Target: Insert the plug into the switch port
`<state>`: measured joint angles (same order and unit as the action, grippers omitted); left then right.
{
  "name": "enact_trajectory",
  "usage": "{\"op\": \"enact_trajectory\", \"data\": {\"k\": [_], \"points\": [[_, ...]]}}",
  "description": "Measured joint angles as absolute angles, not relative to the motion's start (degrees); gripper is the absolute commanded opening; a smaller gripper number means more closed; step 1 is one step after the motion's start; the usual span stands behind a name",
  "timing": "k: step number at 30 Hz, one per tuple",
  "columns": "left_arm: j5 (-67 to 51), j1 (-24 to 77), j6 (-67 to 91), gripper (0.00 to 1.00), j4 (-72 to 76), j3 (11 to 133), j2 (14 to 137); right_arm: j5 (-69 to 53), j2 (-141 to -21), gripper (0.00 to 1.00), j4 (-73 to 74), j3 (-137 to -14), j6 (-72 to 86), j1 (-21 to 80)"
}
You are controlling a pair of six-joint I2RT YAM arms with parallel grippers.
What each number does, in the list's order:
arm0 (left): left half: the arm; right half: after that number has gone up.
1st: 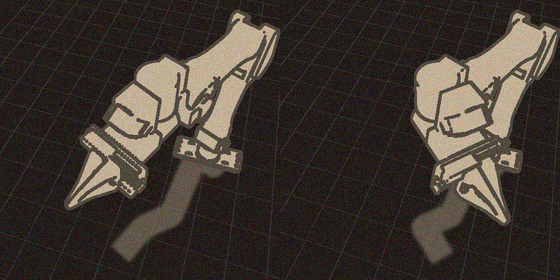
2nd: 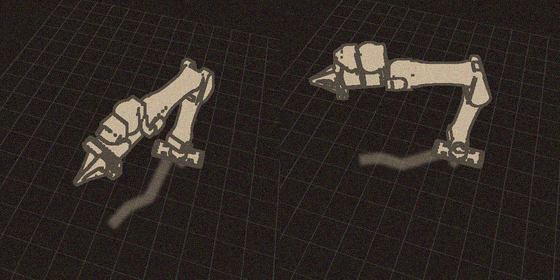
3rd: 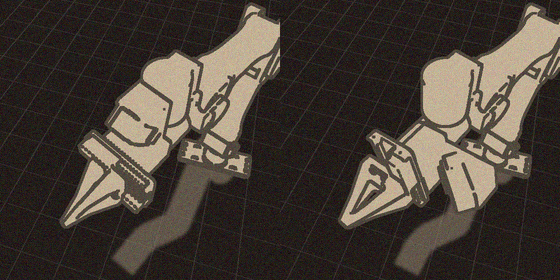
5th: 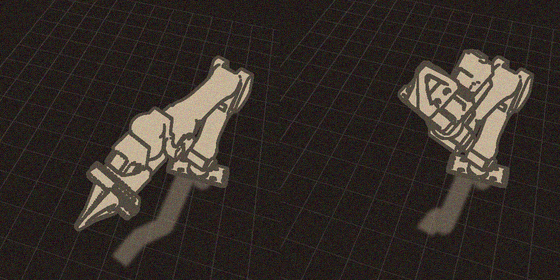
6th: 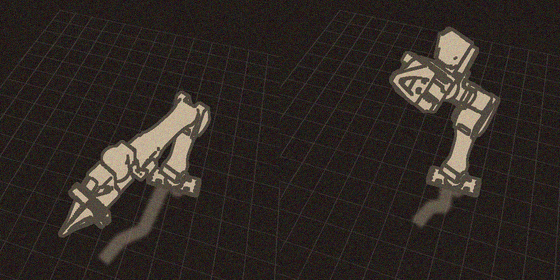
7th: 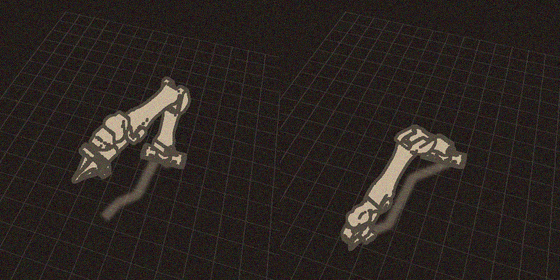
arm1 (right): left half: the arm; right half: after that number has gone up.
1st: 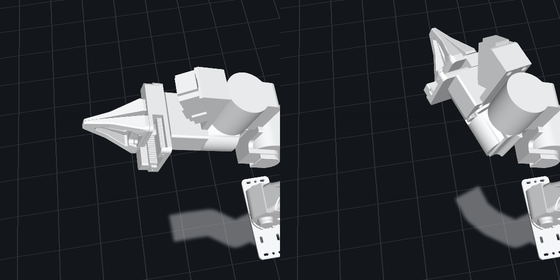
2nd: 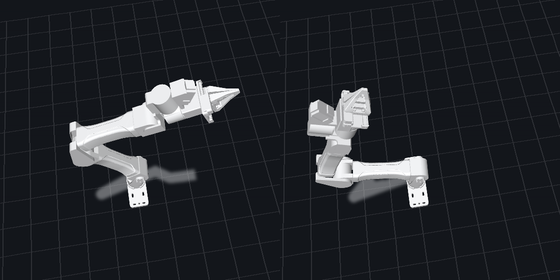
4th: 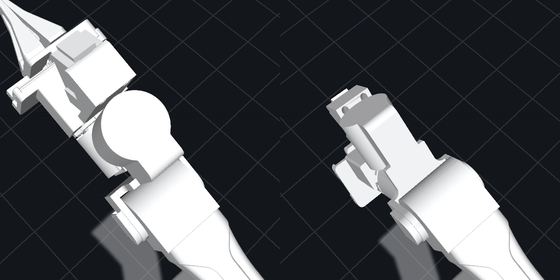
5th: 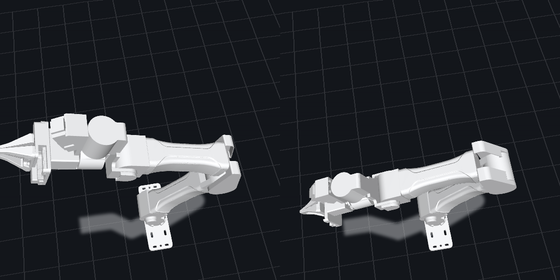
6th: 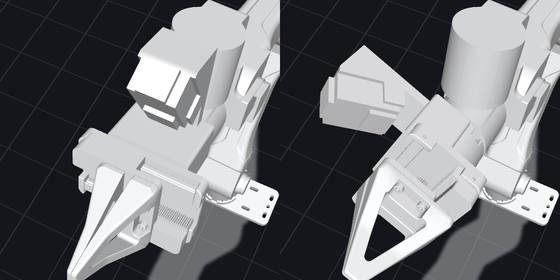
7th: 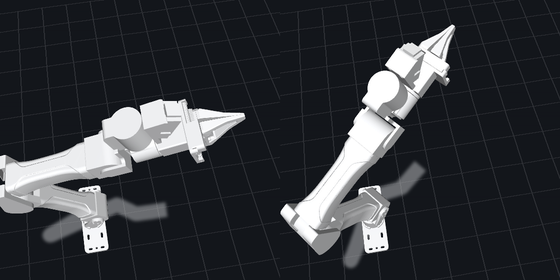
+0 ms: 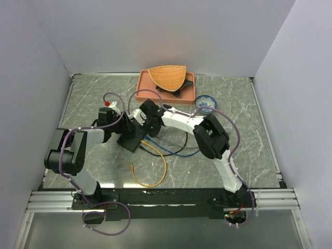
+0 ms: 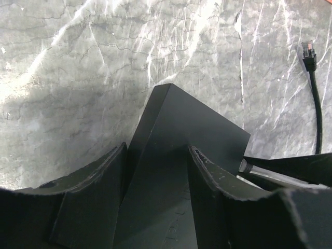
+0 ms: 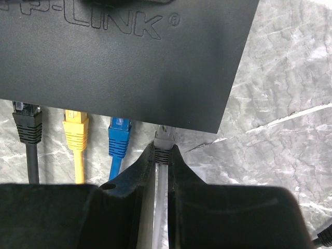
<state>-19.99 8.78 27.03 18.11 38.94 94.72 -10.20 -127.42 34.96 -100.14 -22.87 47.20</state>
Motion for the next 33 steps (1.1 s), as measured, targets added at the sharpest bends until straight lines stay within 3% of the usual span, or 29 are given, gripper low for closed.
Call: {"op": "enact_trajectory", "data": {"k": [33], "points": [[-14.09,13.72,22.7,0.52,13.47,42.89,94.74,-9.58,-131.0,0.0,41.21,-107.37,-16.12,45.47]]}}
